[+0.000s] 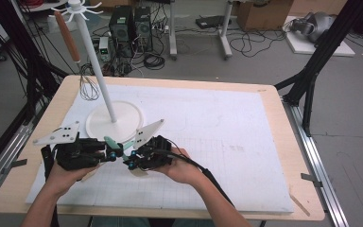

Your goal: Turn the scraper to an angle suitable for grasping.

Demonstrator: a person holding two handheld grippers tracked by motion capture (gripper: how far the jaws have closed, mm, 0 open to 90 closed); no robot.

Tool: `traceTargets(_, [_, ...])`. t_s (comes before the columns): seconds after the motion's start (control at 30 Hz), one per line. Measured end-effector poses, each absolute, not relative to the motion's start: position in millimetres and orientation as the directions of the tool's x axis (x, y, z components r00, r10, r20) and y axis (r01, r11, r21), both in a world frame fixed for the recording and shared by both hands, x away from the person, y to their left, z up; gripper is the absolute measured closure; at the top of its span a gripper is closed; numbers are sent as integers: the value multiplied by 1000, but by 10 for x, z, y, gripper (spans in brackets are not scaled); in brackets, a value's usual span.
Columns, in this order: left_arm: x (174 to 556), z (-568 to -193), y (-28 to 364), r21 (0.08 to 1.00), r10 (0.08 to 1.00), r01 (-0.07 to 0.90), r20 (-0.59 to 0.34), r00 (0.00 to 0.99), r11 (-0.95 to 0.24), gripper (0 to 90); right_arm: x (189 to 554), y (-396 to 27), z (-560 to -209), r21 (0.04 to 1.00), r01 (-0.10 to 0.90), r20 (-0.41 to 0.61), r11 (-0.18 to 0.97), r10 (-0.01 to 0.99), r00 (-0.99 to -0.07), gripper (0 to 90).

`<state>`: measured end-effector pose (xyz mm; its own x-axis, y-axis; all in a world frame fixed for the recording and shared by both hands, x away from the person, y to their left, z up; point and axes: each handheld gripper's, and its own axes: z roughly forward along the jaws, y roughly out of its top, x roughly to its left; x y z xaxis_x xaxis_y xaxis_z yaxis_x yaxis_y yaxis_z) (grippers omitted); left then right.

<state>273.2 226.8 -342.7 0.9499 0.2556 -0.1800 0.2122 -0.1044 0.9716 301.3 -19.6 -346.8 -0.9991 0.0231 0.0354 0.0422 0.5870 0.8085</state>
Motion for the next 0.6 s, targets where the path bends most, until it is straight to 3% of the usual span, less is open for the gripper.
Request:
traceTargets(0.37, [2734, -3436, 2251, 973, 272, 210, -176, 946, -100, 741, 3028, -209, -3438, 838, 70, 65, 541, 29, -997, 850])
traceTargets(0.6, [2733, -3445, 2244, 972, 269, 205, -168, 948, -116, 817, 3018, -171, -3457, 836, 77, 74, 544, 27, -997, 849])
